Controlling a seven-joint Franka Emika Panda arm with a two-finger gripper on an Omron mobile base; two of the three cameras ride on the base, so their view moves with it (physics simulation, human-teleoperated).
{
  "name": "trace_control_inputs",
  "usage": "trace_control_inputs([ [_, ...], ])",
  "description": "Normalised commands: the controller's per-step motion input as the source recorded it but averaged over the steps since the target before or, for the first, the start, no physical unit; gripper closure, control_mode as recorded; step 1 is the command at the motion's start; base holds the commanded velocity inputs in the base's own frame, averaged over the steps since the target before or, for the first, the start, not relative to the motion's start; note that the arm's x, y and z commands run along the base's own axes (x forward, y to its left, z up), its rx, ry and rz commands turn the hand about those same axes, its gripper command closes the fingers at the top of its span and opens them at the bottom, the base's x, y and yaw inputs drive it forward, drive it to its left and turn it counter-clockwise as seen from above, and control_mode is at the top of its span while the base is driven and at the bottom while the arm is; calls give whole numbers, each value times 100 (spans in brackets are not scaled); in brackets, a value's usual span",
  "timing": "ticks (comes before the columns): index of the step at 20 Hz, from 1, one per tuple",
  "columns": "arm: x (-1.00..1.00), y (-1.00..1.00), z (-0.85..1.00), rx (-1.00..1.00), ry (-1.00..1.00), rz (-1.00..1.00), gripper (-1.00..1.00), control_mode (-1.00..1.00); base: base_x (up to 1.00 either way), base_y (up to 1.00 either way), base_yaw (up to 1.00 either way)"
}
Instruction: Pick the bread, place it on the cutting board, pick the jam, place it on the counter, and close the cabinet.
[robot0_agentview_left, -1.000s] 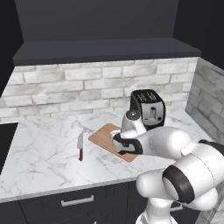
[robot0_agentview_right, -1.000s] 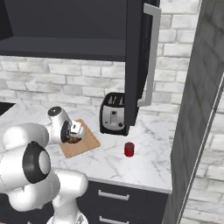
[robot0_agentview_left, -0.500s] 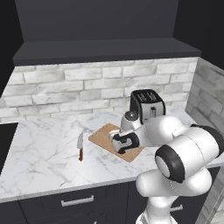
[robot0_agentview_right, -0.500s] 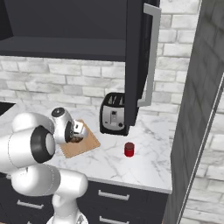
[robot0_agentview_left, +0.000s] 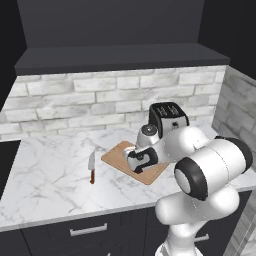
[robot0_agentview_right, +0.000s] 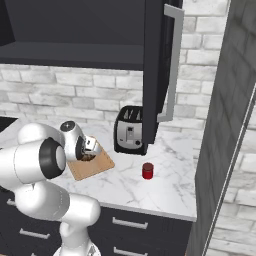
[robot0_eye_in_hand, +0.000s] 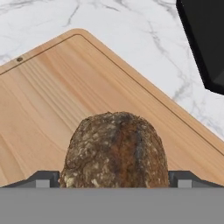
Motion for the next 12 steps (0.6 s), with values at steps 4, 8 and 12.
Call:
trace_control_inputs([
  [4,0,0,0,0,0,0,-100,-100,0,0,0],
  [8,0,0,0,0,0,0,-100,-100,0,0,0],
  [12,-2,0,3,0,0,1,-100,-100,0,0,0],
])
